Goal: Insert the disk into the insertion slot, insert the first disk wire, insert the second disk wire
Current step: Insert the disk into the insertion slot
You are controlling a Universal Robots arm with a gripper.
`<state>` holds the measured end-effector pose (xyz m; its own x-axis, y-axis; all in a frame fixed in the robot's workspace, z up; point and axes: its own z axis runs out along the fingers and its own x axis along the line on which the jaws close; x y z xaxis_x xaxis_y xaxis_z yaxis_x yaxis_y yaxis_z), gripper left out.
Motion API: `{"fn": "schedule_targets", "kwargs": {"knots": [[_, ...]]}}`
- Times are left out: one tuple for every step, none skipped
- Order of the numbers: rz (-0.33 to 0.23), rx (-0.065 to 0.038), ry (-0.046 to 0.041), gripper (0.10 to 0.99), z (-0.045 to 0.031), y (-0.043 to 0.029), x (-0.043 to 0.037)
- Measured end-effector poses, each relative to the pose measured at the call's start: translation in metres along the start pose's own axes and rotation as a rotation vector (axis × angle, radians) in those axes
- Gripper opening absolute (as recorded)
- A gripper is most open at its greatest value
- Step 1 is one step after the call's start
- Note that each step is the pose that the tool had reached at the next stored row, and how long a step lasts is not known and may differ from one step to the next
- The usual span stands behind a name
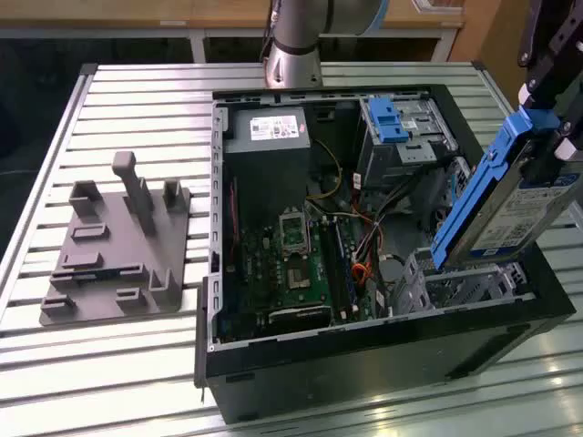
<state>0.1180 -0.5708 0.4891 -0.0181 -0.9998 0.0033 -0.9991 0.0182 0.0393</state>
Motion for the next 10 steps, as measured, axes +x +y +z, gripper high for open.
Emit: {"fn": "schedule_targets", "kwargs": {"knots": [[0.000, 0.000, 0.0000, 0.365, 0.0000, 0.0000, 0.0000], [0.000, 0.000, 0.0000, 0.365, 0.0000, 0.0000, 0.0000], [0.000, 0.000, 0.0000, 0.365, 0.0000, 0.0000, 0.0000], [0.000, 0.000, 0.0000, 0.365, 0.0000, 0.0000, 0.0000], [0.000, 0.000, 0.0000, 0.365, 0.0000, 0.0000, 0.0000], [0.000, 0.000, 0.0000, 0.365, 0.0000, 0.0000, 0.0000], [0.000, 0.000, 0.0000, 0.365, 0.0000, 0.0000, 0.0000], [0.000, 0.000, 0.0000, 0.365, 0.0000, 0.0000, 0.0000], [0.000, 0.000, 0.0000, 0.365, 0.0000, 0.0000, 0.0000], [0.000, 0.000, 0.0000, 0.365, 0.0000, 0.0000, 0.0000]]}}
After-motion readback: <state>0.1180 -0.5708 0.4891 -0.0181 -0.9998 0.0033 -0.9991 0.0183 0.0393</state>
